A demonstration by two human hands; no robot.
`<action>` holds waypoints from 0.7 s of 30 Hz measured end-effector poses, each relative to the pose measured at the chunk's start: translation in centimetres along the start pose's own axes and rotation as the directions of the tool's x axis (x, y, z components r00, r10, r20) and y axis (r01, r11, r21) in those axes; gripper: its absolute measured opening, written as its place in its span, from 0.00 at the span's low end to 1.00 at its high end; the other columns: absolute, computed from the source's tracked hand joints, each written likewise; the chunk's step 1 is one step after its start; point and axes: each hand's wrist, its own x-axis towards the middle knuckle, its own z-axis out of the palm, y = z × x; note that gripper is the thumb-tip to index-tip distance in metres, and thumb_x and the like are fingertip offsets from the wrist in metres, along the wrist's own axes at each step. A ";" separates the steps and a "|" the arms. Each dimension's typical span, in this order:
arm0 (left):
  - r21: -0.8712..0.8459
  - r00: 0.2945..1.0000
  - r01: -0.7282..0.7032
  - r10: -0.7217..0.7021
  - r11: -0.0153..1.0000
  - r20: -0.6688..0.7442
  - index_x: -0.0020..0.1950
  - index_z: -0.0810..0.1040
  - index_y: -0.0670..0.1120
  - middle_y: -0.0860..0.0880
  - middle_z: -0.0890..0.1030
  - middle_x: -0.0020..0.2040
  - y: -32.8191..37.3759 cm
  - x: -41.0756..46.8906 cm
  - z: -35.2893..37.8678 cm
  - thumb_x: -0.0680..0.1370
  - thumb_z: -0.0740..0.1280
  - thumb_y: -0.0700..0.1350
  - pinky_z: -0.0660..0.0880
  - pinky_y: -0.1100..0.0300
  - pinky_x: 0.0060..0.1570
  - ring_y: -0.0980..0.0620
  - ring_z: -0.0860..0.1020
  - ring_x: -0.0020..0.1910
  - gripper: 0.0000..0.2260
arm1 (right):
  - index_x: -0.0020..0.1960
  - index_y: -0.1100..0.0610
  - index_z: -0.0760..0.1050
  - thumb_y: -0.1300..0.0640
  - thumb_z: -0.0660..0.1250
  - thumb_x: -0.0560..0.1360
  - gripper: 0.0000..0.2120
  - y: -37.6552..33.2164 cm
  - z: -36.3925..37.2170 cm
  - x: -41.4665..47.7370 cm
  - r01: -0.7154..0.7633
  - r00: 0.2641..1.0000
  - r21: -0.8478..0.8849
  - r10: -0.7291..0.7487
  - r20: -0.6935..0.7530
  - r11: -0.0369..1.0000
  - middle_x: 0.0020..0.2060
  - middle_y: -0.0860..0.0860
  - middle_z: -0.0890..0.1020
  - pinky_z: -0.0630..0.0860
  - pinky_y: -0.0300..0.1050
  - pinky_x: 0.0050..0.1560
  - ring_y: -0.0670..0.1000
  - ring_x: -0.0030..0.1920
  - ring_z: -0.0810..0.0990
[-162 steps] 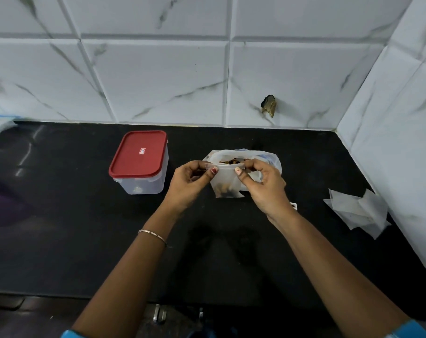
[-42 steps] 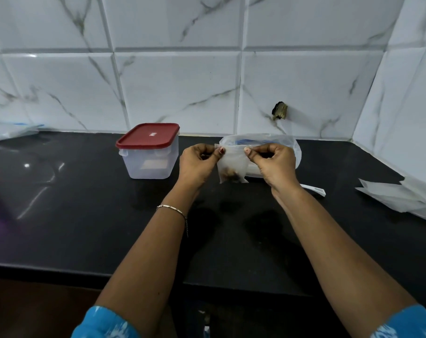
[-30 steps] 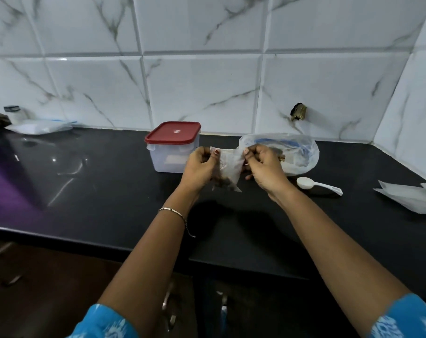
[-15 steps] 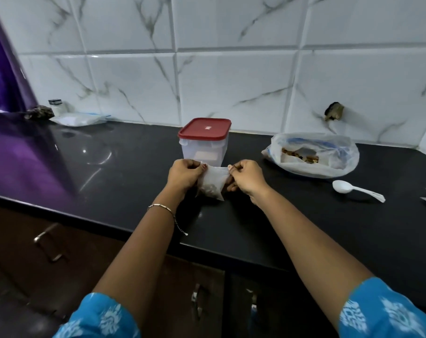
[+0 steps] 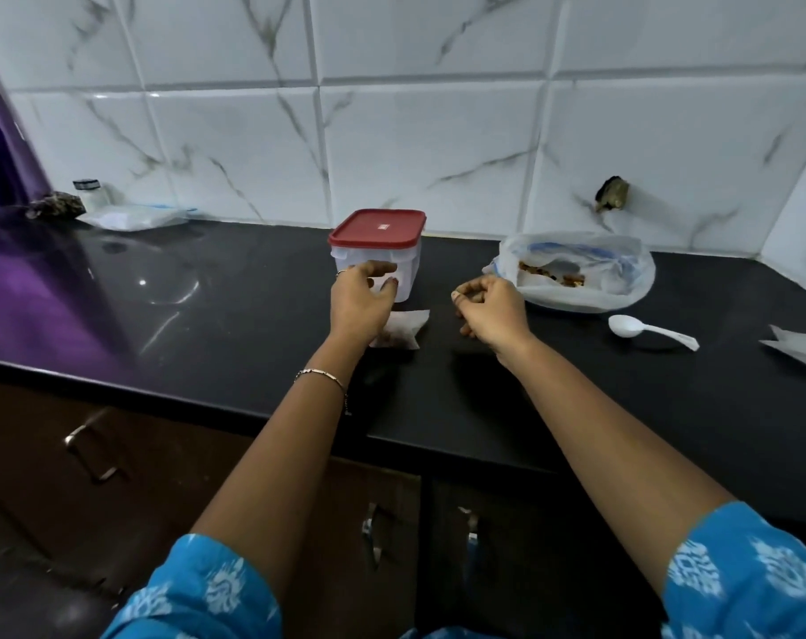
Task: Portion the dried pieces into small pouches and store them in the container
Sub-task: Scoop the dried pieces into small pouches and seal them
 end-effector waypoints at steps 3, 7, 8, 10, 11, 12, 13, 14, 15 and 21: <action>-0.047 0.994 -0.091 0.094 0.995 0.059 0.57 0.81 0.47 0.50 0.82 0.55 2.4 -0.9 1.6 0.78 0.67 0.43 0.72 0.63 0.53 0.54 0.77 0.54 0.09 | 0.48 0.55 0.77 0.57 0.67 0.77 0.02 0.5 -2.9 -1.1 0.025 0.997 -0.029 -0.027 -0.066 0.999 0.37 0.52 0.82 0.75 0.42 0.31 0.48 0.28 0.79; -0.178 0.972 -0.147 0.175 0.973 0.155 0.54 0.81 0.44 0.48 0.83 0.51 6.1 -2.8 5.0 0.78 0.66 0.39 0.74 0.65 0.50 0.55 0.78 0.47 0.07 | 0.45 0.53 0.77 0.55 0.68 0.76 0.02 1.9 -7.8 -2.6 0.031 0.981 -0.112 -0.052 -0.184 0.993 0.36 0.51 0.83 0.81 0.50 0.43 0.53 0.35 0.82; -0.202 0.965 -0.160 0.196 0.966 0.174 0.53 0.81 0.45 0.48 0.83 0.50 7.0 -3.3 6.1 0.77 0.67 0.39 0.75 0.63 0.51 0.55 0.79 0.46 0.07 | 0.45 0.53 0.77 0.55 0.68 0.75 0.02 2.4 -9.3 -3.0 0.030 0.972 -0.141 -0.061 -0.225 0.990 0.38 0.51 0.83 0.80 0.51 0.44 0.54 0.37 0.83; -0.232 0.947 -0.183 0.235 0.955 0.219 0.50 0.81 0.48 0.50 0.83 0.46 8.7 -4.3 8.7 0.77 0.67 0.39 0.75 0.66 0.48 0.56 0.79 0.44 0.06 | 0.48 0.52 0.79 0.54 0.67 0.75 0.03 3.4 -12.5 -3.9 0.014 0.949 -0.215 -0.080 -0.304 0.977 0.41 0.50 0.84 0.79 0.48 0.45 0.53 0.42 0.83; -0.241 0.937 -0.188 0.247 0.952 0.245 0.49 0.81 0.48 0.51 0.82 0.45 9.6 -5.0 10.1 0.77 0.67 0.39 0.74 0.69 0.46 0.57 0.79 0.42 0.06 | 0.49 0.52 0.79 0.55 0.67 0.75 0.04 3.9 -14.2 -4.4 -0.003 0.937 -0.268 -0.091 -0.338 0.963 0.43 0.49 0.84 0.78 0.47 0.45 0.52 0.44 0.82; -0.247 0.927 -0.196 0.261 0.949 0.268 0.50 0.81 0.46 0.51 0.82 0.46 10.3 -5.6 11.5 0.77 0.67 0.39 0.72 0.71 0.44 0.57 0.78 0.42 0.05 | 0.50 0.51 0.79 0.55 0.67 0.75 0.05 4.5 -15.7 -4.8 -0.014 0.923 -0.324 -0.112 -0.367 0.946 0.45 0.48 0.83 0.78 0.46 0.46 0.51 0.46 0.81; -0.265 0.913 -0.205 0.282 0.942 0.295 0.51 0.81 0.45 0.50 0.83 0.47 11.2 -6.3 13.2 0.77 0.67 0.38 0.73 0.70 0.45 0.56 0.78 0.43 0.06 | 0.50 0.51 0.79 0.55 0.66 0.75 0.05 5.2 -17.5 -5.3 -0.018 0.906 -0.381 -0.146 -0.397 0.924 0.46 0.48 0.83 0.77 0.46 0.47 0.51 0.47 0.81; -0.286 0.899 -0.215 0.304 0.934 0.316 0.51 0.81 0.44 0.49 0.83 0.47 12.0 -7.0 14.8 0.77 0.67 0.38 0.73 0.68 0.46 0.56 0.78 0.43 0.06 | 0.51 0.52 0.78 0.55 0.66 0.75 0.06 6.0 -19.1 -5.8 -0.020 0.886 -0.441 -0.189 -0.424 0.897 0.48 0.49 0.82 0.77 0.48 0.49 0.52 0.49 0.80; -0.300 0.883 -0.223 0.323 0.927 0.340 0.51 0.81 0.44 0.49 0.82 0.46 12.9 -7.7 16.5 0.76 0.67 0.38 0.74 0.66 0.47 0.56 0.78 0.43 0.06 | 0.52 0.53 0.78 0.56 0.67 0.75 0.07 6.8 -20.8 -6.2 -0.031 0.861 -0.503 -0.233 -0.452 0.864 0.50 0.50 0.81 0.76 0.50 0.52 0.53 0.52 0.79; -0.309 0.783 -0.298 0.417 0.903 0.461 0.52 0.82 0.44 0.50 0.83 0.46 16.8 -11.6 24.3 0.76 0.68 0.38 0.74 0.69 0.45 0.57 0.78 0.40 0.06 | 0.58 0.53 0.77 0.56 0.67 0.74 0.13 11.5 -29.9 -8.1 -0.225 0.750 -0.681 -0.322 -0.578 0.697 0.57 0.52 0.78 0.68 0.55 0.60 0.57 0.60 0.74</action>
